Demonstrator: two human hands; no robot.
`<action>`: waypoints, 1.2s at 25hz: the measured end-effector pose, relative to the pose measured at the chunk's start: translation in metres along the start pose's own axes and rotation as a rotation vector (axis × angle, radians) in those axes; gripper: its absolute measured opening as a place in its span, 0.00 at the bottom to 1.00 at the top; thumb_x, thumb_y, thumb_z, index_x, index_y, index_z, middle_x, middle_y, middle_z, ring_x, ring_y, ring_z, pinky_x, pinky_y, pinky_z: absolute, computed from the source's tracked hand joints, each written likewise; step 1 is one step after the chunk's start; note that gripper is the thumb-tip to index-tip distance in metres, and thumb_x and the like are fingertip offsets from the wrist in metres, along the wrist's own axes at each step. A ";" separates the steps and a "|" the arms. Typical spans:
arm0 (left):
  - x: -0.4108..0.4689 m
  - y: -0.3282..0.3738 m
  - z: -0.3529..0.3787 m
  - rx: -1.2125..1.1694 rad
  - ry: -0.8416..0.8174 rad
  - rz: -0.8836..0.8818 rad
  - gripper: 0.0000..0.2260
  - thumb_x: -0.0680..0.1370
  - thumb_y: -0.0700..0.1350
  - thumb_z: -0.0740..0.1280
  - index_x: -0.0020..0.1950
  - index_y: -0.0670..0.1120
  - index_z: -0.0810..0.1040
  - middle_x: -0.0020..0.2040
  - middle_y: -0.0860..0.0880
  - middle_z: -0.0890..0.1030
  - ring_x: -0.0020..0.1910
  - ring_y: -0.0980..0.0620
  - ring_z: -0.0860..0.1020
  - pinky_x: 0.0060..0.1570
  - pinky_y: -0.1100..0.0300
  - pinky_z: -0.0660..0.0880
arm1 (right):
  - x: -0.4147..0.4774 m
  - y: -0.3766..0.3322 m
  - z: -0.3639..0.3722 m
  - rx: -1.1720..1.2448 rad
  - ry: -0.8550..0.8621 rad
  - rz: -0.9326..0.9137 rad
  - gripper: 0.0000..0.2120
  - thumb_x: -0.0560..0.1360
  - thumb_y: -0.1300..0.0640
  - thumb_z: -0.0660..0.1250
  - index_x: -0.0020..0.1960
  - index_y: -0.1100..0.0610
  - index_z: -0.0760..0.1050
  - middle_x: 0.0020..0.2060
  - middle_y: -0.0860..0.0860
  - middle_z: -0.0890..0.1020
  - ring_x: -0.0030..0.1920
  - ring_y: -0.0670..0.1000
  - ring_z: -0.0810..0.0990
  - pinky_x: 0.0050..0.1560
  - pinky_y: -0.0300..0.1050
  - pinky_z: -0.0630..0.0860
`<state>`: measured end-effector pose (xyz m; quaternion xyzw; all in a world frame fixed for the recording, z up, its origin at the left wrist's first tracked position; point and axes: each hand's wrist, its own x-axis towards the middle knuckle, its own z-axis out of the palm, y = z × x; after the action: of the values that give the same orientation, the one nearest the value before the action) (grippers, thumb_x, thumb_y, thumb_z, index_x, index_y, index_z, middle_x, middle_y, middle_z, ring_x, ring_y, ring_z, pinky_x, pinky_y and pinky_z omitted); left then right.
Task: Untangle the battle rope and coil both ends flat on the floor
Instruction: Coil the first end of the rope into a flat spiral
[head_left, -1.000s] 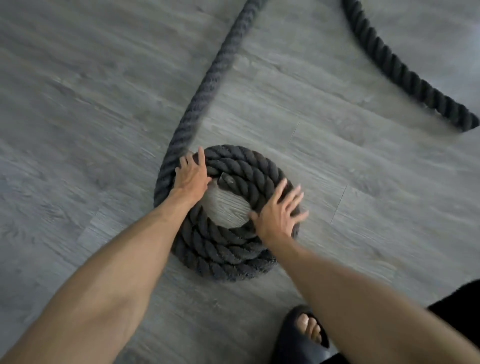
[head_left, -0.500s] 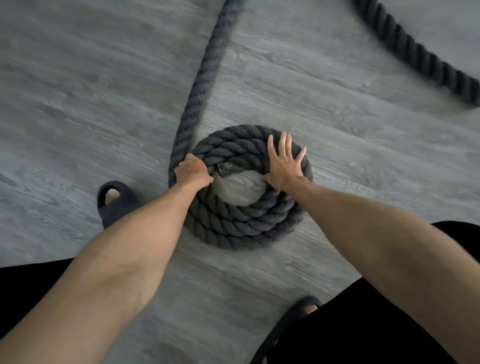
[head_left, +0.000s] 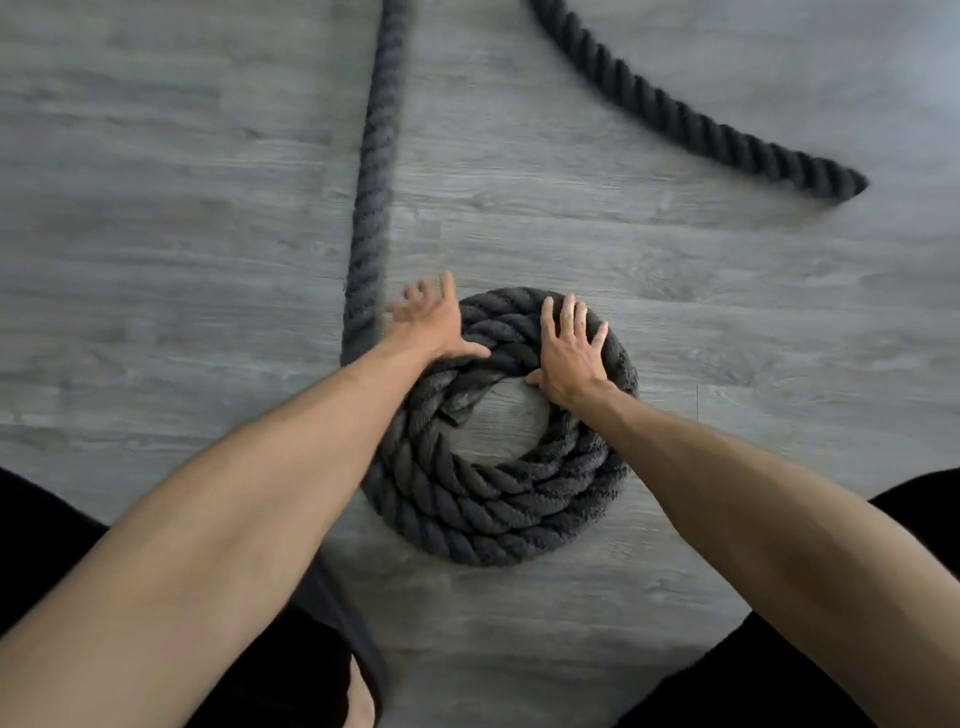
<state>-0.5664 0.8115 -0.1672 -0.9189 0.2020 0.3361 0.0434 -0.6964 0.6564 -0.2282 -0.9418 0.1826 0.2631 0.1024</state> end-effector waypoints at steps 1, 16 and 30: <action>0.006 0.015 0.007 0.022 -0.030 0.077 0.59 0.65 0.69 0.73 0.80 0.44 0.41 0.78 0.35 0.52 0.76 0.35 0.54 0.69 0.32 0.59 | 0.000 -0.001 -0.001 0.002 0.006 -0.003 0.54 0.74 0.45 0.73 0.81 0.61 0.38 0.80 0.65 0.42 0.80 0.66 0.41 0.75 0.74 0.48; 0.034 -0.011 0.023 0.248 0.168 0.172 0.53 0.61 0.73 0.71 0.71 0.38 0.59 0.64 0.38 0.67 0.59 0.38 0.69 0.54 0.43 0.71 | -0.037 -0.031 0.020 0.398 0.040 0.572 0.56 0.73 0.41 0.73 0.81 0.58 0.36 0.80 0.65 0.44 0.80 0.64 0.43 0.73 0.74 0.54; 0.127 -0.181 -0.068 0.136 0.204 -0.227 0.54 0.63 0.78 0.65 0.70 0.36 0.60 0.67 0.37 0.65 0.64 0.37 0.65 0.59 0.38 0.68 | 0.207 -0.161 -0.118 -0.094 -0.051 -0.096 0.57 0.73 0.40 0.73 0.81 0.57 0.35 0.79 0.65 0.45 0.80 0.66 0.44 0.72 0.76 0.54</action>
<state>-0.3652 0.9188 -0.2058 -0.9601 0.1225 0.2198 0.1223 -0.4142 0.7093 -0.2234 -0.9462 0.1220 0.2900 0.0753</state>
